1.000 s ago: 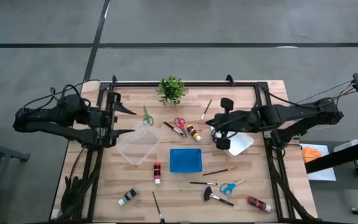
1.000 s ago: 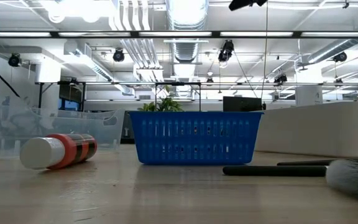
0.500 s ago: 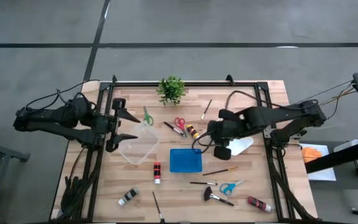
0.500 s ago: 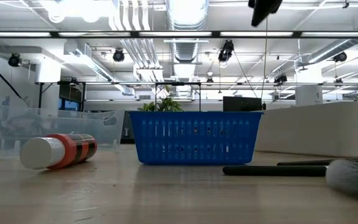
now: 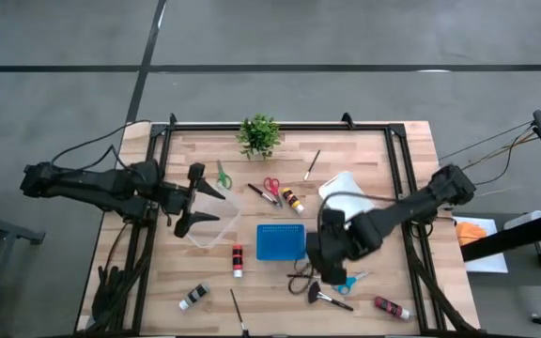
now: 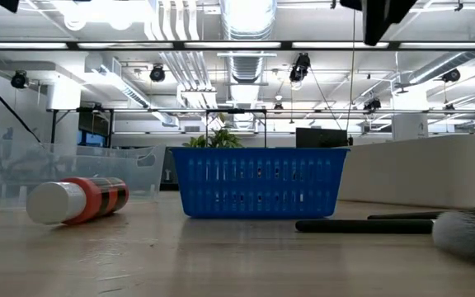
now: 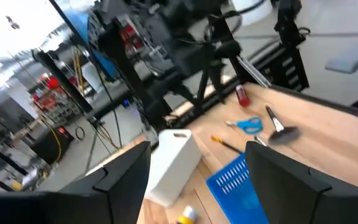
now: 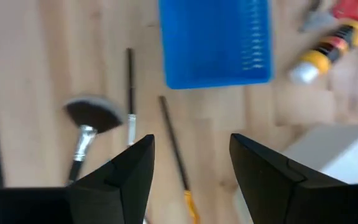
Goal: Pick & Place Paint Supplies
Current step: Put the highlighter brush in the white bin
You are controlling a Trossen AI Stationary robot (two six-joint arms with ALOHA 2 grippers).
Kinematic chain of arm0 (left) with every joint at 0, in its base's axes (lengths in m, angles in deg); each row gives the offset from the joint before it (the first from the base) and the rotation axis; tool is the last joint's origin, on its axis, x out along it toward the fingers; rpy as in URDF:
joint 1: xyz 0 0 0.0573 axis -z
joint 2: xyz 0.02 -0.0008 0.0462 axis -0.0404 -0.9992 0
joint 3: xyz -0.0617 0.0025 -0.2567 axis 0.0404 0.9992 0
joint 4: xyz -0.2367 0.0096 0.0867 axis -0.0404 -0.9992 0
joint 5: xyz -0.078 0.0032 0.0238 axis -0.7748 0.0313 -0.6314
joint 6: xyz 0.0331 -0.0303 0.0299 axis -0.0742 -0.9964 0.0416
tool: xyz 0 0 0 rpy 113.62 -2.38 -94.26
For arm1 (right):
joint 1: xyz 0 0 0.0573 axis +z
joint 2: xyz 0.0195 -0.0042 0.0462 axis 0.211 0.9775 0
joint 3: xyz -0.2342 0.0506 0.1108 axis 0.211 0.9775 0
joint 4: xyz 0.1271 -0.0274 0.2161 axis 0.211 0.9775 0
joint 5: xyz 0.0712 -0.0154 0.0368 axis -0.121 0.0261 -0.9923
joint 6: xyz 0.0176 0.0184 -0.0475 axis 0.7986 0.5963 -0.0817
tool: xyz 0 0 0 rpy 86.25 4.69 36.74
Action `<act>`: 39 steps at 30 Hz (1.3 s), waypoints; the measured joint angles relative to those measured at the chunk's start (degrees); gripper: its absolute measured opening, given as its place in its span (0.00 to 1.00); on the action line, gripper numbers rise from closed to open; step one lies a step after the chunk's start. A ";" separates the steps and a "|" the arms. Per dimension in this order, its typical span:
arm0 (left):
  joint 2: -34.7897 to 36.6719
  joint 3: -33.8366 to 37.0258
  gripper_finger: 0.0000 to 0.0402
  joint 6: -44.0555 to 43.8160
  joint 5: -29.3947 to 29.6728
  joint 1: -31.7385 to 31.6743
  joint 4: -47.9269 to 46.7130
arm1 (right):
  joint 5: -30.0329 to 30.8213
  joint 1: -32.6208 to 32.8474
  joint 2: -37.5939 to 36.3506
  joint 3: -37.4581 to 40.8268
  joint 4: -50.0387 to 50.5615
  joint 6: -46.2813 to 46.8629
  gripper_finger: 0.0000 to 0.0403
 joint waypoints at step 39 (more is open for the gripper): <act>-7.19 0.50 0.67 -10.99 2.91 23.25 7.25 | 1.82 13.71 25.75 -8.52 -10.61 14.68 0.52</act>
